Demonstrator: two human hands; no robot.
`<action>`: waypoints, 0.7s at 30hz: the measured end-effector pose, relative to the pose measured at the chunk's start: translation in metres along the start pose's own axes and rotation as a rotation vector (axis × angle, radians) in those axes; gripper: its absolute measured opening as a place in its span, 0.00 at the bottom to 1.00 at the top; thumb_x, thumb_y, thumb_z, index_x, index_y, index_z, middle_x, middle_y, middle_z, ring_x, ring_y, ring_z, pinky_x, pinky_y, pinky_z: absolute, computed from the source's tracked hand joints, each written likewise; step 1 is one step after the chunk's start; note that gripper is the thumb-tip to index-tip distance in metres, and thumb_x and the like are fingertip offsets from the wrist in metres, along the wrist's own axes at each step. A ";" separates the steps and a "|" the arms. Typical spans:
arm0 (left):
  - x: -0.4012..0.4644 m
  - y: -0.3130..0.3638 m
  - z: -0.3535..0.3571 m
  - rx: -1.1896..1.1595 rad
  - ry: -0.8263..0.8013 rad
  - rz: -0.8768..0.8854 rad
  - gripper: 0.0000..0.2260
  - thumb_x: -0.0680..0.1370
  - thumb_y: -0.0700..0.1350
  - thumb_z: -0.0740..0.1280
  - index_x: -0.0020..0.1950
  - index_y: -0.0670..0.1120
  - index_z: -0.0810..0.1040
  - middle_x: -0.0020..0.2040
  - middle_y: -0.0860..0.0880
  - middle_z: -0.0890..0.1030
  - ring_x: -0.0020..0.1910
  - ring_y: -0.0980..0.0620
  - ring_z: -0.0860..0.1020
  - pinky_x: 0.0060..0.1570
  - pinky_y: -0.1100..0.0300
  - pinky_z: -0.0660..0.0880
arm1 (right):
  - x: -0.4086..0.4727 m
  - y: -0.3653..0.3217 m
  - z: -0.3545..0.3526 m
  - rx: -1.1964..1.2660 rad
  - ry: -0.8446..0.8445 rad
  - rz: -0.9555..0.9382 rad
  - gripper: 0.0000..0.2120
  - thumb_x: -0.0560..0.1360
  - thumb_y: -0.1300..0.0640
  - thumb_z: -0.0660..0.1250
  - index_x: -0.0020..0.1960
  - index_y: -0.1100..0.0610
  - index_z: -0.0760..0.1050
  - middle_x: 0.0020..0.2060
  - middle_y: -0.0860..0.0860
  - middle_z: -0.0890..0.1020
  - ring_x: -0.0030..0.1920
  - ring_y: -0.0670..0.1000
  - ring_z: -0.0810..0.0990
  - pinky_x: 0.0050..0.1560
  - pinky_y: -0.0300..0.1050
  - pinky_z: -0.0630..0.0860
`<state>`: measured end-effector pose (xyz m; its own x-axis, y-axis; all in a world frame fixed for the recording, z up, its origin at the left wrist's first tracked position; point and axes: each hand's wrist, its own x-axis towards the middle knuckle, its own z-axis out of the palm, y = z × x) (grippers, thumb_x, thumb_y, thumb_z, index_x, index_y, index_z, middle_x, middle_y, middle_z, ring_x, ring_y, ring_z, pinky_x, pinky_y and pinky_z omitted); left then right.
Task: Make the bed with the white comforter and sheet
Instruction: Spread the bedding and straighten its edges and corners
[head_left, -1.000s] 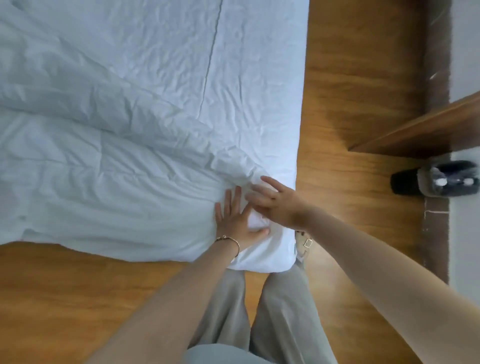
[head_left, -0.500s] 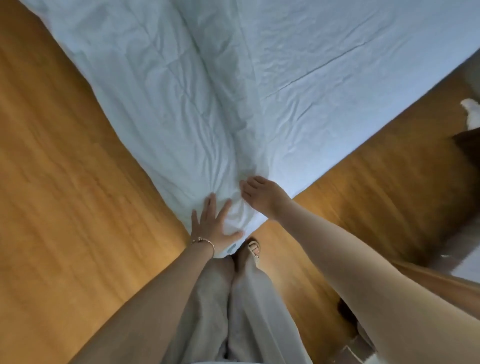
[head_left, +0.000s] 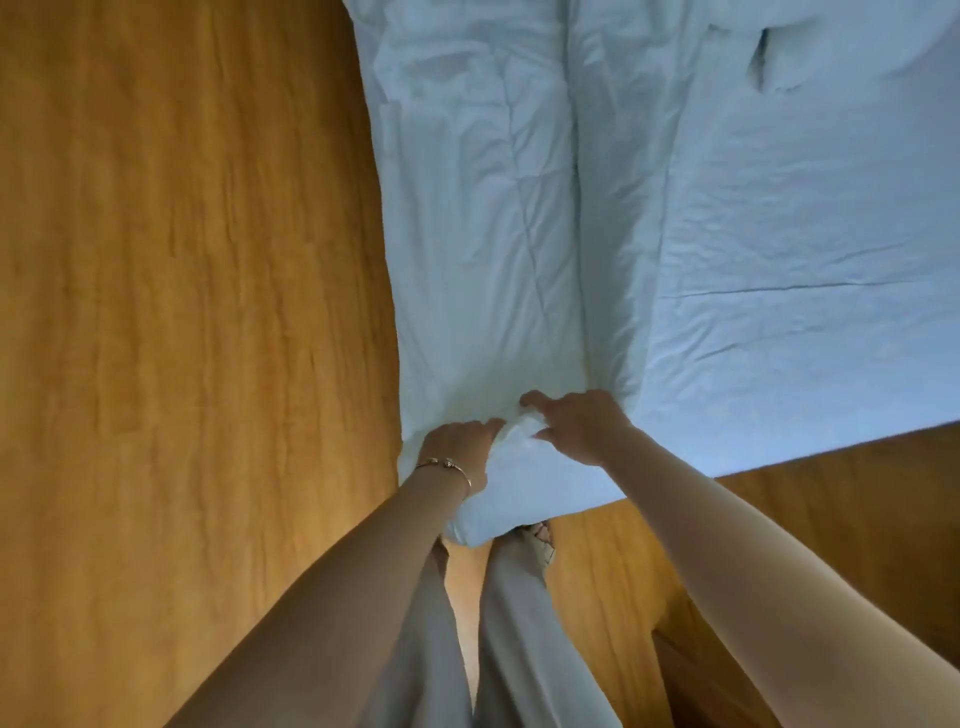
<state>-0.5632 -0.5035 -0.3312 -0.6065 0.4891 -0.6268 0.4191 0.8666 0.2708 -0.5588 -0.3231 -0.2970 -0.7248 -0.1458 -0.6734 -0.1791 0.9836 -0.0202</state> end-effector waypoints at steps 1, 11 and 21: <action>-0.002 -0.002 -0.002 0.006 -0.047 0.000 0.29 0.76 0.41 0.65 0.74 0.54 0.60 0.61 0.47 0.77 0.59 0.43 0.76 0.54 0.52 0.74 | -0.003 -0.005 0.004 0.031 -0.027 0.000 0.24 0.81 0.38 0.52 0.74 0.43 0.56 0.53 0.53 0.81 0.52 0.57 0.80 0.48 0.48 0.75; -0.035 0.052 0.084 0.022 -0.361 -0.138 0.50 0.70 0.46 0.70 0.75 0.65 0.35 0.67 0.48 0.65 0.66 0.44 0.67 0.58 0.51 0.72 | -0.053 0.016 0.105 -0.017 -0.173 -0.195 0.36 0.74 0.32 0.60 0.77 0.44 0.54 0.65 0.52 0.71 0.64 0.56 0.70 0.61 0.52 0.67; 0.022 0.110 -0.004 -0.563 -0.343 -0.342 0.13 0.74 0.52 0.58 0.43 0.44 0.76 0.40 0.44 0.78 0.41 0.44 0.77 0.38 0.59 0.66 | -0.032 0.122 0.008 -0.602 -0.020 -0.438 0.36 0.74 0.42 0.68 0.77 0.46 0.58 0.78 0.50 0.54 0.78 0.57 0.45 0.74 0.60 0.34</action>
<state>-0.5337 -0.3968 -0.3123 -0.3575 0.2042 -0.9113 -0.2210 0.9296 0.2950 -0.5522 -0.1981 -0.2843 -0.4919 -0.5040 -0.7100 -0.7866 0.6069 0.1142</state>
